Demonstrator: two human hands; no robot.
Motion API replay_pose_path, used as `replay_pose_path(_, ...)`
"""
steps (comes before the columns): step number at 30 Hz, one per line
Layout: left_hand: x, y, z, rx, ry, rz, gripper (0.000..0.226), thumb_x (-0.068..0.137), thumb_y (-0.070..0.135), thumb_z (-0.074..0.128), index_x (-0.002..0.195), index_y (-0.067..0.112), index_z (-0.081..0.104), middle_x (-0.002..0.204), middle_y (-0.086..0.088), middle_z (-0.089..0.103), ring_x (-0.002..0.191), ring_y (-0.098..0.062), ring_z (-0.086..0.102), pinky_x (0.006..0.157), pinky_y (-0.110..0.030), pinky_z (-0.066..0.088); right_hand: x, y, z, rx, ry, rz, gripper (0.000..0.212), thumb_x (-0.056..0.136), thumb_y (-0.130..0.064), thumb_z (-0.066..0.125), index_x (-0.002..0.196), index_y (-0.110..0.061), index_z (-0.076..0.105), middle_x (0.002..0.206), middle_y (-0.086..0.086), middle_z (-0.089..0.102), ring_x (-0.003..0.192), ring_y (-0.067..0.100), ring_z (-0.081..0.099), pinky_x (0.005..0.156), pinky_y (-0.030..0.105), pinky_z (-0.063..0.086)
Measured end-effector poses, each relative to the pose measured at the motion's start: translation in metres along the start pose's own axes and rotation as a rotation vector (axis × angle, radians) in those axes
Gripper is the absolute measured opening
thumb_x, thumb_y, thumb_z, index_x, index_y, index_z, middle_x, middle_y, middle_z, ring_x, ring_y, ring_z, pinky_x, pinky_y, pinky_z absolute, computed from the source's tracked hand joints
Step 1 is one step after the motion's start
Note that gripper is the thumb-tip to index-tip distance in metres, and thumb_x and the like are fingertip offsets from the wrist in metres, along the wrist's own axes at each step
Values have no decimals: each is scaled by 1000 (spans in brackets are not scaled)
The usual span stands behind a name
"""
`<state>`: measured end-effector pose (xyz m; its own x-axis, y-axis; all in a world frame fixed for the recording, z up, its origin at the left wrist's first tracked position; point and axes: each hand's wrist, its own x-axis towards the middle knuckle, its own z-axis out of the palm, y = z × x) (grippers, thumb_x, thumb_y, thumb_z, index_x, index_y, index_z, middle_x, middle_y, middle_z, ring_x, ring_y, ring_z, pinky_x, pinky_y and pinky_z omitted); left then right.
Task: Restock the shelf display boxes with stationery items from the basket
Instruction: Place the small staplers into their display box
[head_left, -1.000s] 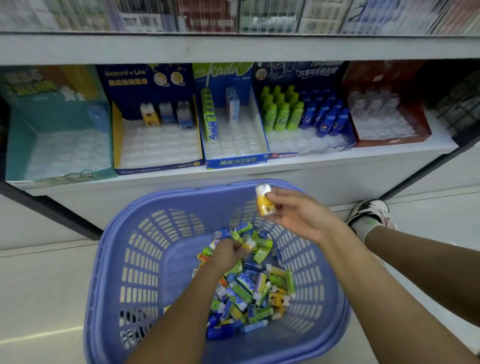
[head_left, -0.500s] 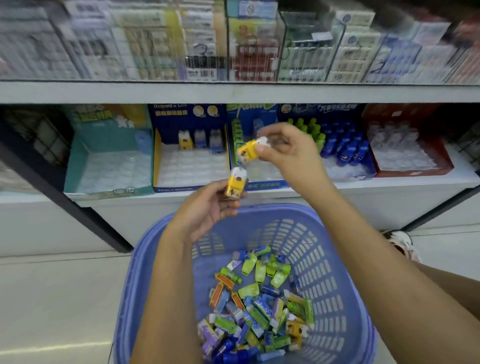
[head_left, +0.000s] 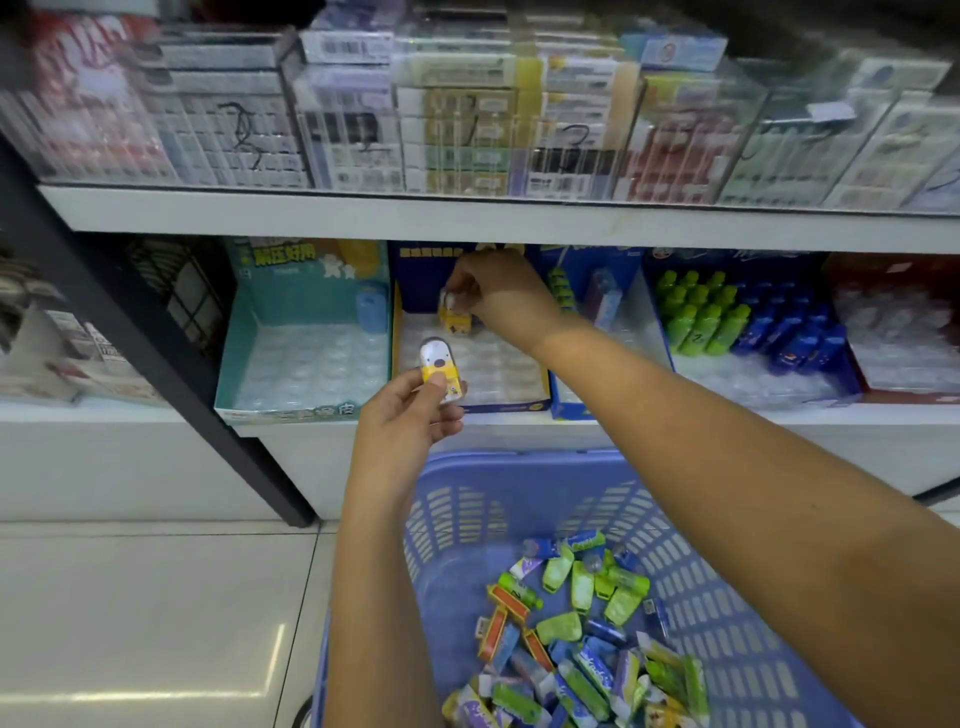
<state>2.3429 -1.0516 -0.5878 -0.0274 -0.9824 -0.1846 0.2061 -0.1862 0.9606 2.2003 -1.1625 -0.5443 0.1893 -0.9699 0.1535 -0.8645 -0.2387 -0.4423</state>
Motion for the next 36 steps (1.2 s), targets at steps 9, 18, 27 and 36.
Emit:
replay_pose_path(9,4,-4,-6,53,41,-6,13,94,18,55,96,12,66,78,-3,65,63,-7,64,61,-16,54,14,4,-4,28,-96,-16,19,84,-13,65,102,-12,68,110,5,65,100,17,59,83,23,46)
replay_pose_path(18,4,-5,-8,110,46,58,21,88,8,63,109,14,61,85,-3,69,61,-3,64,60,-13,52,18,7,1,-23,-107,-40,19,80,-15,69,97,-7,69,108,9,65,100,22,60,84,29,48)
replay_pose_path(27,2,-2,-1,154,132,140,20,90,9,60,110,13,58,89,-1,65,75,-16,63,62,-16,53,-17,-4,-8,277,-74,54,27,95,-24,52,117,-13,64,100,-6,62,87,10,60,68,7,42)
replay_pose_path(36,2,2,6,472,149,327,44,95,18,53,138,15,44,128,-3,57,106,-9,57,85,-10,45,-27,-19,-12,459,61,60,15,79,-18,74,87,-22,62,77,-12,60,70,-1,59,67,17,51)
